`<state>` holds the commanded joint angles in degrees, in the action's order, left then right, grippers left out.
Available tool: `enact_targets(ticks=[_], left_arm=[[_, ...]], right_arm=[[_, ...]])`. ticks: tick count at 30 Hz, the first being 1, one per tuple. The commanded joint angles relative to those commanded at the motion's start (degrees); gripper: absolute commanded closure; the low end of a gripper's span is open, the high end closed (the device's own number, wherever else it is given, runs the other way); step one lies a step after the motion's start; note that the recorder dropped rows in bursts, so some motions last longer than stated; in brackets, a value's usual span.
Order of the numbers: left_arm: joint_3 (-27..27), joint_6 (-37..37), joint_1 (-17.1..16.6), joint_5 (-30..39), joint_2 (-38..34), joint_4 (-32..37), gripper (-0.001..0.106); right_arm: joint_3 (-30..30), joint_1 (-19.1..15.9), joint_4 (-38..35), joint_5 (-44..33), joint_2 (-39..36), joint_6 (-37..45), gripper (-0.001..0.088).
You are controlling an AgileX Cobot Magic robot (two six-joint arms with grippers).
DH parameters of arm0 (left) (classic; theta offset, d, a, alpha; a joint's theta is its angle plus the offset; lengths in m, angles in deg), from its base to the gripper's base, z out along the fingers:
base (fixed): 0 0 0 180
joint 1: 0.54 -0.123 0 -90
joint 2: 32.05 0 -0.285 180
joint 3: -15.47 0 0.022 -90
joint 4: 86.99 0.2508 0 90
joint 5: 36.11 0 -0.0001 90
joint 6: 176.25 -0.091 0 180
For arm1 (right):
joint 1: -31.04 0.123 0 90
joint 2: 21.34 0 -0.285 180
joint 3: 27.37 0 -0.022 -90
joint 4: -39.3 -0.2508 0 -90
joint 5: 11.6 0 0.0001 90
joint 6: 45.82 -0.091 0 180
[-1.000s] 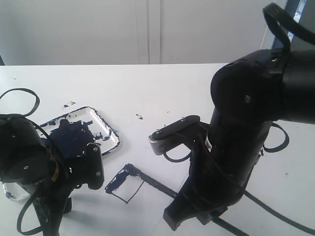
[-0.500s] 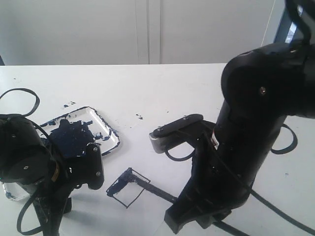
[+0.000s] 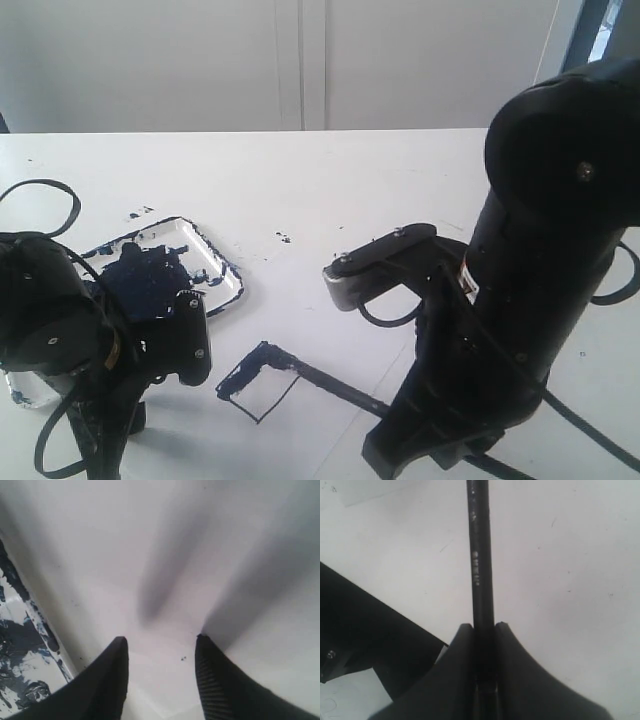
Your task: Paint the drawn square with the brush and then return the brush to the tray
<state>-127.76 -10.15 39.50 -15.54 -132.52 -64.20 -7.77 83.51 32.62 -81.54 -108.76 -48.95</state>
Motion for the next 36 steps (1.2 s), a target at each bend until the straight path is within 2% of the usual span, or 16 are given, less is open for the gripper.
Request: enact_targets(ticks=[12,26,36], left_arm=[[0.0,0.0,0.0,-0.1,0.0,0.0,0.057],[0.0,0.1,0.0,0.0,0.0,0.0,0.057],[-0.3,0.9,0.0,0.5,2.1,-0.1,0.057]], right_arm=[[0.1,0.0,-0.1,1.9,-3.2,-0.1,0.0868],[0.1,0.0,-7.0,0.0,-3.3,4.7,0.0868],[0.1,0.0,-5.5,0.0,-3.3,4.5,0.0868]])
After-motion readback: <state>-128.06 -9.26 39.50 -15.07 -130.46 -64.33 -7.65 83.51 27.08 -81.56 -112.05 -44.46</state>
